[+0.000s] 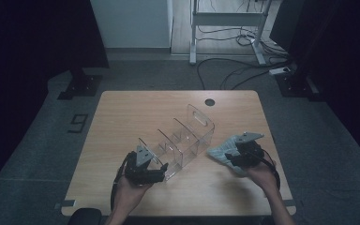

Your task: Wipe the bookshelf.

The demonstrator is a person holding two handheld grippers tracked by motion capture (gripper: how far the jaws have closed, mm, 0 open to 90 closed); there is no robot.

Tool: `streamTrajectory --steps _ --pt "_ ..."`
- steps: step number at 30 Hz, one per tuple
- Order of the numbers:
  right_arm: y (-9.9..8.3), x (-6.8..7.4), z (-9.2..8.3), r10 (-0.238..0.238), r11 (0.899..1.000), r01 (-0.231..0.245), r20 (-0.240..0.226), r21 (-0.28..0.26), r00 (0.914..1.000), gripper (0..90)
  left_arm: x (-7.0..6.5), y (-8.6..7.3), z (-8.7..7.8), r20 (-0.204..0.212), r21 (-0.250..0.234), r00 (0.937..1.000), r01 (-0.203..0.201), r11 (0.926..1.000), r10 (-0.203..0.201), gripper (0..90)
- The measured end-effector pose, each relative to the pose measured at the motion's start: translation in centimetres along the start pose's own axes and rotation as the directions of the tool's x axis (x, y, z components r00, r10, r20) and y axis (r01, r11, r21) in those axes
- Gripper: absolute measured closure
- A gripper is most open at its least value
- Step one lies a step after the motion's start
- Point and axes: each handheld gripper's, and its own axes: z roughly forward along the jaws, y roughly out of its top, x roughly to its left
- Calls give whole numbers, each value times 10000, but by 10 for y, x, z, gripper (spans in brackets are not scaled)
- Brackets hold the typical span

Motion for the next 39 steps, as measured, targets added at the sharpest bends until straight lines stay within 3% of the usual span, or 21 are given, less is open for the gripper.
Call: streamTrajectory --steps 11,16,20,26,28,39 --pt "0 1 2 4 10000 -4 -6 60 10000 366 22 1 -3 -377 -233 9987 326 9992 -335 211" --pt "0 1 3 -26 9999 26 -1 121 10000 366 37 0 -4 -731 -317 9960 489 9983 -511 312" --pt "0 2 4 -43 9999 43 2 136 10000 365 42 0 -3 -791 -342 9954 509 9981 -535 353" --pt "0 3 6 -120 9997 120 -20 193 9999 363 38 4 6 -953 -182 9954 113 9998 -130 420" --pt "0 3 6 -120 9997 120 -31 194 9999 363 39 3 7 -793 -193 9965 248 9995 -262 445" --pt "0 3 5 -109 9998 109 -3 193 9999 362 48 2 6 -1231 -184 9919 290 9994 -310 624"
